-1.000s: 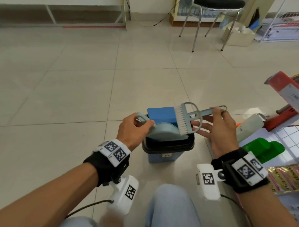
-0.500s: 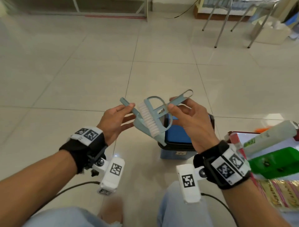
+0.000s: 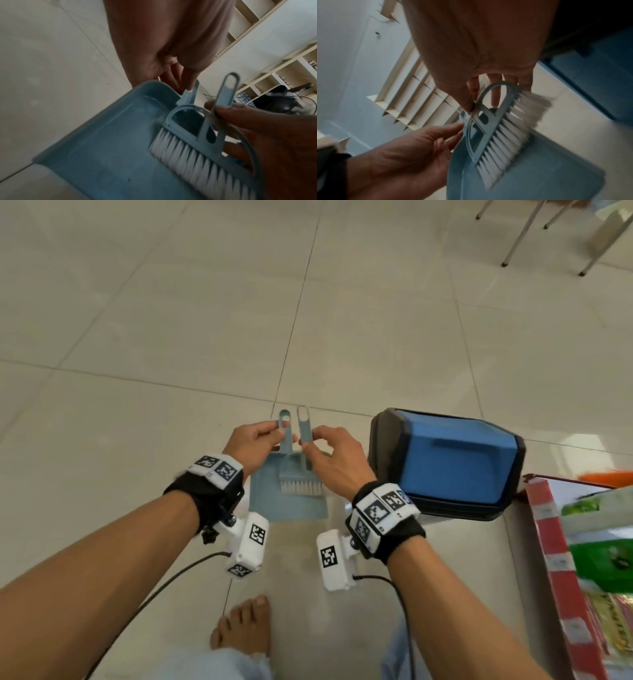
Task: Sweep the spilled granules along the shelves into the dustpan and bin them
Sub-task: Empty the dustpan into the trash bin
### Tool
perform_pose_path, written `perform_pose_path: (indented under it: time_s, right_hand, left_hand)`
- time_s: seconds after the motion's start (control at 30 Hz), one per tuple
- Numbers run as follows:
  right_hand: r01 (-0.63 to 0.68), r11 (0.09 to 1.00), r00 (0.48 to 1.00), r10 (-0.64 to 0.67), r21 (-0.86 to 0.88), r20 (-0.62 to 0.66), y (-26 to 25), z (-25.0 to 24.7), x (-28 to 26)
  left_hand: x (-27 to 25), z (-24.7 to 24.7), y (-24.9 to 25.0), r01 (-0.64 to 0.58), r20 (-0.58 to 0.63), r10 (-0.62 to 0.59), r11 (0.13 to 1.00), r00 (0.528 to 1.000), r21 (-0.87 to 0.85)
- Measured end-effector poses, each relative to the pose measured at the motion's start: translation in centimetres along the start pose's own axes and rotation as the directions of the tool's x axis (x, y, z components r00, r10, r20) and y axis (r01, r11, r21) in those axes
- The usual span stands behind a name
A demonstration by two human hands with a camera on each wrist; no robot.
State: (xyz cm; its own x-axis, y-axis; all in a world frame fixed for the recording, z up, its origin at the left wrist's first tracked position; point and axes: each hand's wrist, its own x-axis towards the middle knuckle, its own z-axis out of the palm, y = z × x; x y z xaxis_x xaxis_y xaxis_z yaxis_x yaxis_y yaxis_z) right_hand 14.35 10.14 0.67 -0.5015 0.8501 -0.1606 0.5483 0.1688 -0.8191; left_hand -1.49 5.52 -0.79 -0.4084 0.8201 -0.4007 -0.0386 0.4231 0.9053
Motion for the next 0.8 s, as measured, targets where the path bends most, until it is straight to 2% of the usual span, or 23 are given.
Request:
perform_pose_path:
  time_s: [0.1,0.17,0.37,0.47,0.63,0.8]
  right_hand:
    - [-0.155,0.979,0.986,0.144,0.133,0.088,2.3,2.2,1.5]
    - [-0.215,0.961,0.975,0.200,0.175,0.101,3.9,3.2,2.4]
    - [-0.325,0.908,0.933,0.353,0.263,-0.068,8.2,5.7,4.4]
    - [-0.370,0.890,0.907,0.409,0.268,-0.103,9.8,7.1,5.2]
    - [-0.406,0.873,0.859,0.466,0.272,-0.213,11.9,8.9,6.3]
    - [-0.446,0.865,0.833,0.495,0.231,-0.247,13.1,9.3,7.3]
  left_hand:
    - [2.2,0.4,-1.6,-0.004,0.021,0.004,1.000,1.000,0.028]
    - [3.4,0.7,-2.8,0.010,-0.004,-0.010,0.999,1.000,0.031]
    - [4.8,1.4,-7.8,0.228,-0.052,-0.224,0.968,0.973,0.105]
    - [5.1,1.8,-9.8,0.261,-0.024,-0.260,0.954,0.965,0.146]
    - [6.3,2.4,-11.6,0.324,-0.014,-0.324,0.940,0.946,0.104]
    - [7.3,3.5,-12.9,0.341,-0.012,-0.342,0.935,0.940,0.092]
